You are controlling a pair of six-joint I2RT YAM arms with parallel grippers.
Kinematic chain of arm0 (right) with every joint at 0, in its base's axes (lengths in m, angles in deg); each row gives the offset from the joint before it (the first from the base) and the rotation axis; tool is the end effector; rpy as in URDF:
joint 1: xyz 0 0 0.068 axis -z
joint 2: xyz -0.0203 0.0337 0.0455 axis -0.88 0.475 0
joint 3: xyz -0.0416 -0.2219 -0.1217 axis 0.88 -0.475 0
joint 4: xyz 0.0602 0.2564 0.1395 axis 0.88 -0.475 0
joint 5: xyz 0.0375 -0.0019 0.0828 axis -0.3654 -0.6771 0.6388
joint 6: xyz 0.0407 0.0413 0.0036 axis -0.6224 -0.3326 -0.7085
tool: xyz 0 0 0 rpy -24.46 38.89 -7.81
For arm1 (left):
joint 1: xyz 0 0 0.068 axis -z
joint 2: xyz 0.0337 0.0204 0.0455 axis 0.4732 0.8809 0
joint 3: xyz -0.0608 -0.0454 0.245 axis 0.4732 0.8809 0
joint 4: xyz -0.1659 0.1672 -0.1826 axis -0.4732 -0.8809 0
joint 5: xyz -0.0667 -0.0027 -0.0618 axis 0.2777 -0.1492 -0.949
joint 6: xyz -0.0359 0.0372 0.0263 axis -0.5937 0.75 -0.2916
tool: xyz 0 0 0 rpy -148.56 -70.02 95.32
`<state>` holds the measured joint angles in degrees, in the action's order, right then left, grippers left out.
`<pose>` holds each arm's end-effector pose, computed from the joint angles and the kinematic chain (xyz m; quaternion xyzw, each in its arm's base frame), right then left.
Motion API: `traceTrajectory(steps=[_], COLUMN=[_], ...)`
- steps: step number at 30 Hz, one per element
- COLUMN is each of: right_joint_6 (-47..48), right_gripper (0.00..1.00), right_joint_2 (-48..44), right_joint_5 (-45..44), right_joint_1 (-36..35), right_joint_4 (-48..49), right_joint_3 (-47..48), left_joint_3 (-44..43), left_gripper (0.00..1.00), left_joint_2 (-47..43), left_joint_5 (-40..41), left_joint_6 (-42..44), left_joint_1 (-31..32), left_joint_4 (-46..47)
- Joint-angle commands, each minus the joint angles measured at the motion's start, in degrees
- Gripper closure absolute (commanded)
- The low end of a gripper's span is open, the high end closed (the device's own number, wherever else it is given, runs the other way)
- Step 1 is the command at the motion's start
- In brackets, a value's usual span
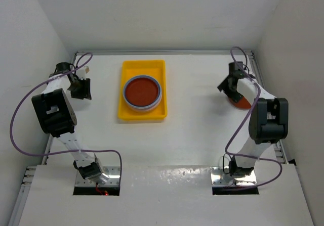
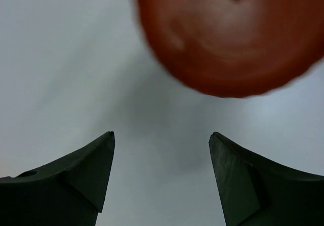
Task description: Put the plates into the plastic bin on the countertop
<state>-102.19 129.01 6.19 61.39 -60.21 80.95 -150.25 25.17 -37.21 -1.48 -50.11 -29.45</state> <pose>0.3949 -0.0103 0.1647 0.4355 0.8463 -0.0112 0.3065 0.3943 0.1467 0.1652 -0.0189 0.9701 -0.0521 0.2363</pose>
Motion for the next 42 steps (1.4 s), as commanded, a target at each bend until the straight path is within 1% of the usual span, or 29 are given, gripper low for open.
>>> traceTrajectory(steps=[1,2,4,5,7,8,9,10,11,12,14,16,18,19,21,25,26,27,28,29,30,31,34,35,36,38,39,41,42], right_joint_6=[-4.54,-4.54,-4.62,-4.71,-4.98,-5.24,-5.24,-5.33,-5.24,-4.98,-5.07,-5.41,-5.77,-5.42,-4.98,-4.19,-4.19,-4.27,-4.36,-4.27,-4.36,-4.62,-4.98,-4.72,-4.80,-4.80,-4.98,-4.72,-4.19], right_gripper=[0.26,0.26,0.26,0.26,0.26,0.27,0.27,0.27,0.27,0.27,0.27,0.28,0.32,0.33,0.37,0.51,0.55,0.66,0.73,0.88,0.96,1.00,1.00,1.00,1.00,1.00,1.00,1.00,1.00], right_joint_2=[-2.12,-2.03,-0.64,-0.28,0.78,0.87,0.87,0.87,1.13,1.31,2.18,2.89,4.56,5.17,6.92,8.78,9.04,8.87,8.69,8.43,7.47,7.11,3.69,1.68,-1.47,-4.65,-6.41,-8.00,-8.18], right_joint_5=[-4.94,-5.22,-5.74,-5.83,-5.83,-6.01,-6.01,-5.92,-5.92,-5.66,-5.48,-5.31,-4.35,-2.34,-1.36,0.84,0.76,0.76,1.02,1.98,2.42,3.47,5.41,5.76,5.51,4.63,4.54,4.62,5.41], right_joint_1=[3.32,6.20,9.80,10.44,12.72,13.95,15.09,15.63,16.68,17.56,18.44,20.11,21.60,21.87,22.49,22.49,22.57,22.58,22.66,22.66,22.92,22.84,21.53,19.69,17.33,13.19,8.73,5.37,0.74], right_joint_4=[-1.93,-1.93,-2.89,-3.16,-3.95,-3.69,-3.34,-3.08,-3.07,-2.90,-3.07,-2.20,-1.15,-0.71,2.54,4.74,4.66,5.36,5.54,6.58,6.59,7.38,8.52,9.66,10.28,11.69,12.21,14.93,16.60], right_joint_3=[-2.41,-3.20,-2.69,-2.33,-1.54,-1.45,-1.63,-1.71,-1.80,-1.80,-1.54,-2.06,-2.42,-2.85,-3.30,-3.38,-3.56,-4.52,-4.96,-6.45,-6.90,-7.94,-9.00,-9.36,-9.45,-8.67,-7.79,-5.08,-4.19], left_joint_3=[0.66,0.66,1.80,1.81,5.48,7.50,9.70,14.07,16.11,17.79,19.99,21.23,21.75,21.76,21.76,20.53,20.01,19.48,19.47,19.47,18.86,18.86,17.46,16.67,16.66,14.73,14.21,13.41,12.71], left_gripper=[0.51,0.51,0.51,0.51,0.51,0.51,0.51,0.51,0.51,0.51,0.51,0.51,0.51,0.51,0.51,0.51,0.51,0.51,0.51,0.51,0.51,0.51,0.51,0.51,0.51,0.51,0.51,0.51,0.51], left_joint_2=[-2.58,-2.58,-2.58,-3.10,-5.03,-6.26,-7.49,-8.72,-11.00,-11.80,-12.33,-13.13,-13.83,-14.44,-14.45,-14.45,-13.93,-13.92,-13.92,-13.92,-13.92,-13.40,-12.87,-12.34,-11.73,-11.11,-10.50,-9.97,-9.97], left_joint_5=[1.27,2.40,4.94,6.27,10.21,16.50,19.96,23.30,28.73,30.78,34.82,34.85,34.85,33.89,32.57,32.03,31.25,30.55,30.02,29.40,28.35,27.82,26.68,26.67,25.98,25.27,25.27,24.65,23.96], left_joint_6=[0.60,0.60,0.60,0.60,1.83,3.57,4.72,6.04,8.92,10.17,11.50,11.50,11.50,11.50,10.28,9.04,9.04,8.52,8.51,7.99,7.99,7.99,7.46,7.46,6.85,6.32,6.32,5.79,5.79], left_joint_1=[-0.81,-0.81,-0.81,-0.81,-0.81,-0.81,-0.81,-0.81,-0.81,-1.33,-2.12,-3.01,-3.71,-3.71,-3.71,-3.71,-3.71,-3.71,-3.71,-3.71,-3.71,-3.71,-3.71,-3.71,-3.10,-2.57,-2.57,-1.96,-1.95], left_joint_4=[0.45,0.45,1.06,1.84,4.74,6.75,11.30,13.43,15.19,17.47,18.37,19.52,19.52,19.52,18.91,17.76,17.15,17.15,16.45,16.44,16.44,15.75,15.13,15.12,15.12,14.51,13.90,13.37,13.37])
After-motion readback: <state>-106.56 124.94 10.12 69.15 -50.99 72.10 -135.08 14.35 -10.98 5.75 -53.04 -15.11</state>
